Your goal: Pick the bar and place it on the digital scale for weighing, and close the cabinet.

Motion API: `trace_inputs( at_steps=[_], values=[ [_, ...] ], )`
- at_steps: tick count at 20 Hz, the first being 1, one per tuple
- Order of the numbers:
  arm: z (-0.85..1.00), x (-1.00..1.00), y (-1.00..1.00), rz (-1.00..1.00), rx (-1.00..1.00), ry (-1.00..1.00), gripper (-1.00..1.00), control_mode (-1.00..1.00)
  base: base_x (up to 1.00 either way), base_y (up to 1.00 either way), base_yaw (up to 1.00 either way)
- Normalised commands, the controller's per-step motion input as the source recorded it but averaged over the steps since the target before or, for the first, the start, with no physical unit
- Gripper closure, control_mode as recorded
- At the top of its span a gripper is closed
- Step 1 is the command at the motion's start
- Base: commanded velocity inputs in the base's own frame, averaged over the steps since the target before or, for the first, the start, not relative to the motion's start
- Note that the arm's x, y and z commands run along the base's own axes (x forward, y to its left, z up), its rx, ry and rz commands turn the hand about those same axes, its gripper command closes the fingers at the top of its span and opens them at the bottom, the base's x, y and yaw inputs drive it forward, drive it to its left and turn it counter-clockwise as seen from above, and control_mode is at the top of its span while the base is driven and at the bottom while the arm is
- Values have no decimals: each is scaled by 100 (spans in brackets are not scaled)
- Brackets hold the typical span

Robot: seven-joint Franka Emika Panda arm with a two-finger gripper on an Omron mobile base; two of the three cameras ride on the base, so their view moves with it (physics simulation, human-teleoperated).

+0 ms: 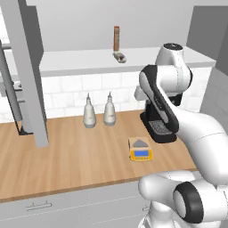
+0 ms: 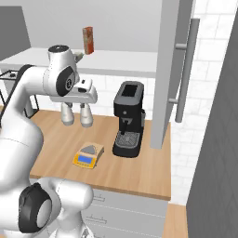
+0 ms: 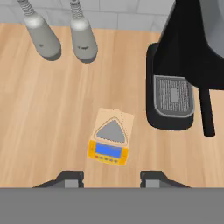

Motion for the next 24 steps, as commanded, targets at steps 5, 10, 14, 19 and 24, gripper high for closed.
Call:
trace_inputs(
  at_steps=[5, 10, 14, 19, 24],
  values=[
    [0, -54, 8, 5, 0, -4, -100, -100, 0, 0, 0],
    [48, -73, 20, 11, 0, -31, -100, -100, 0, 0, 0],
    [98, -36, 33, 1, 0, -35, -100, -100, 0, 0, 0],
    [100, -10, 25, 0, 0, -25, -100, -100, 0, 0, 0],
    [67, 8, 8, 0, 0, -33, -100, -100, 0, 0, 0]
  ],
)
